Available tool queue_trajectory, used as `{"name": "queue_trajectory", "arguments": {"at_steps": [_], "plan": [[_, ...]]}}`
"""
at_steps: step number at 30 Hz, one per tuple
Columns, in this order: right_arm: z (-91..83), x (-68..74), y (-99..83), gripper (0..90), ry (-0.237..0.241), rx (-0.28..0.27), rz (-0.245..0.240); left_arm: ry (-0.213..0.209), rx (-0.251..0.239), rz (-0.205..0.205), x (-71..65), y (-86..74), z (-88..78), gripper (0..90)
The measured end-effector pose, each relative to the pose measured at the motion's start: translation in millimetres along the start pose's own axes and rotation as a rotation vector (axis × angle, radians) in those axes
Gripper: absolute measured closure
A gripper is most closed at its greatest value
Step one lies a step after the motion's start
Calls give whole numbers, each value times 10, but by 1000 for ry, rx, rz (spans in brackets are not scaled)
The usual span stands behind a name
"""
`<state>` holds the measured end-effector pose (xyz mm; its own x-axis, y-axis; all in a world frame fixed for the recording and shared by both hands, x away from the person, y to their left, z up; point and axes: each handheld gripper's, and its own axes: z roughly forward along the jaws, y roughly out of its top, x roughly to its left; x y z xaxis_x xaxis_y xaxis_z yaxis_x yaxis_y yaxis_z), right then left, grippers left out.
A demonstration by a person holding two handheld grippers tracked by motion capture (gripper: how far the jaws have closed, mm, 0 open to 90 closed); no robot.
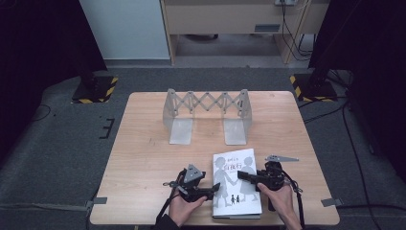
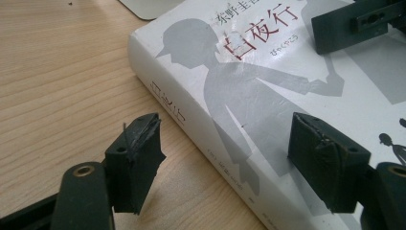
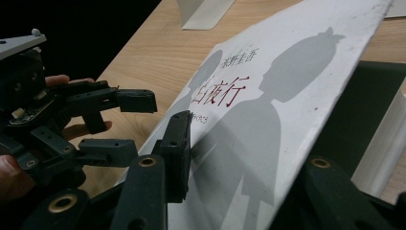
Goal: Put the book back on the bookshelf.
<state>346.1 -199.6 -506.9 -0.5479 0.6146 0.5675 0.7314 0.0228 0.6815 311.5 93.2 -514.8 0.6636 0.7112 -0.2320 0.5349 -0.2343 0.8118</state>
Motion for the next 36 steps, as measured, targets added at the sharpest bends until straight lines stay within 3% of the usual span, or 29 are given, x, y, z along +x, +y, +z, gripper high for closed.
{"name": "queue_trajectory", "arguments": {"at_steps": [6,16,22,30,33,36], "plan": [[-19,13,70,688,20,5,54,-11,-23,-23,41,23,-32,262],[-32,54,114,760,44,-16,91,-30,-43,-46,86,42,-62,255],[-40,103,145,793,65,-37,74,-52,-57,-64,105,46,-63,244],[-78,228,185,816,108,-69,-10,-129,-71,-112,136,21,-7,196],[-105,255,189,821,112,-97,-28,-139,-84,-104,137,23,-2,163],[-137,268,204,825,123,-124,-59,-193,-85,-91,100,10,66,78]]}}
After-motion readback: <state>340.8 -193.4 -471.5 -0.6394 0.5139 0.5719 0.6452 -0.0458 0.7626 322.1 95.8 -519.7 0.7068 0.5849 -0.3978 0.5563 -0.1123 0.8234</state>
